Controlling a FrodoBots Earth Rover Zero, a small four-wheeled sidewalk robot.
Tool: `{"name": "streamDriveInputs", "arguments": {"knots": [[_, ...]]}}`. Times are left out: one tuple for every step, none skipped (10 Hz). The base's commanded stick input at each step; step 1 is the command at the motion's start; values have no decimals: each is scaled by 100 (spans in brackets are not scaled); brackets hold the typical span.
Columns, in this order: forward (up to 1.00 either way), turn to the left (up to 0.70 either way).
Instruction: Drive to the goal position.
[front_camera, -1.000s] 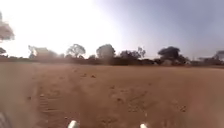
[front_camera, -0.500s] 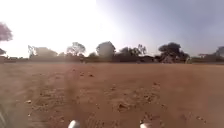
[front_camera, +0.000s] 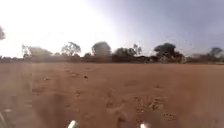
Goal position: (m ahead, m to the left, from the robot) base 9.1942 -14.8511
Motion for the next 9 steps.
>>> {"name": "streamDriveInputs", "arguments": {"knots": [[68, 0], [68, 0], [68, 0], [68, 0], [68, 0], [68, 0], [68, 0], [68, 0], [68, 0]]}}
